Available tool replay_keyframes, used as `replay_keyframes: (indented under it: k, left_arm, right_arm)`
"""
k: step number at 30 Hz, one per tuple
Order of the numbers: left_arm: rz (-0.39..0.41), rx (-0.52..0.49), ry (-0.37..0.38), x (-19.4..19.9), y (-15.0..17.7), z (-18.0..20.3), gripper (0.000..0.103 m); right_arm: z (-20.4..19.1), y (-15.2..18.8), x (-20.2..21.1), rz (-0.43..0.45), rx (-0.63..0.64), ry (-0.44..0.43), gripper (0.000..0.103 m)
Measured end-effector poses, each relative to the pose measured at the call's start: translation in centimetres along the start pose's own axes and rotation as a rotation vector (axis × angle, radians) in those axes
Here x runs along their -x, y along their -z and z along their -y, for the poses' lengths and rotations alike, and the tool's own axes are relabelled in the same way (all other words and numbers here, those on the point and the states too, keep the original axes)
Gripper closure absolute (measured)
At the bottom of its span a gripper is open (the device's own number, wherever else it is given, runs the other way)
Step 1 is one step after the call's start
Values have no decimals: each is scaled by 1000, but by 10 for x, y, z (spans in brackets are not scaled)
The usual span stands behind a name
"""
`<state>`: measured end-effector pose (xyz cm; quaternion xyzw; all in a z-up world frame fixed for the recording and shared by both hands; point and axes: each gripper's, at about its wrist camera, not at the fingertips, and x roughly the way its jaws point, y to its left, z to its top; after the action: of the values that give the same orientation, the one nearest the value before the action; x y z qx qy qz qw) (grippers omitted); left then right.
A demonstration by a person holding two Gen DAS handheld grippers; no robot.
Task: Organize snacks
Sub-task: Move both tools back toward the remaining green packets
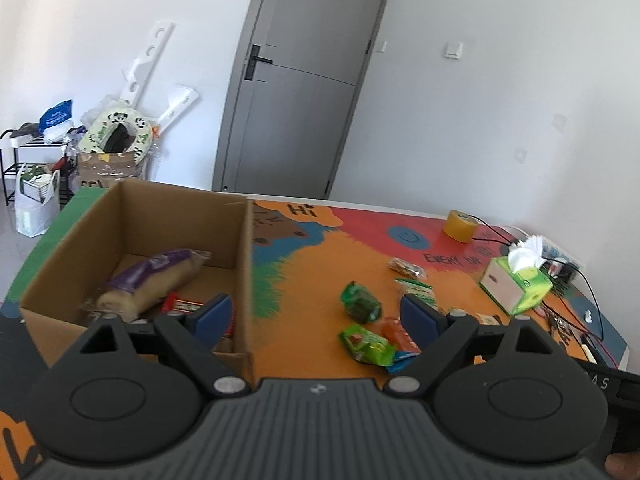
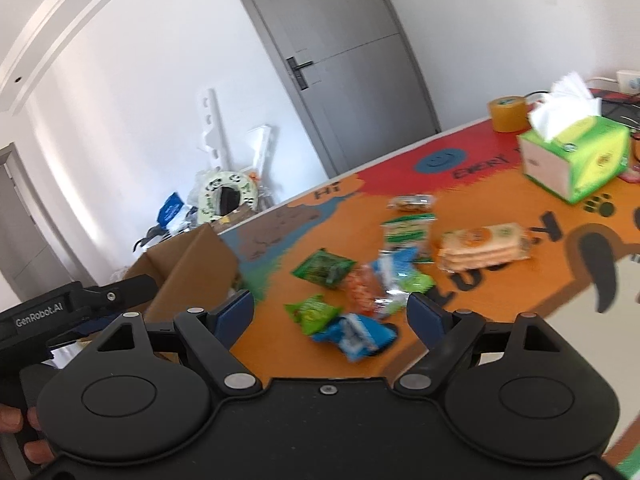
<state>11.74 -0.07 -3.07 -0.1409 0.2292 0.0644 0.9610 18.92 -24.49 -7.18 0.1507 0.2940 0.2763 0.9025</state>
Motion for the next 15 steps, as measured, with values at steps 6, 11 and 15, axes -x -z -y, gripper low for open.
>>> replay_keyframes:
  k: [6,11,15]
  left_arm:
    - [-17,-8,26,-9,5,15,13]
    - [-26,-23,33,-17,8,26,13]
    - [-43,-26,48,-27,11,34,15]
  right_arm:
    - [18,3,5,-5,-17,26,19]
    - [30,5,7,-9,-30,36,20]
    - [38,6,6,-15,-38,43,23]
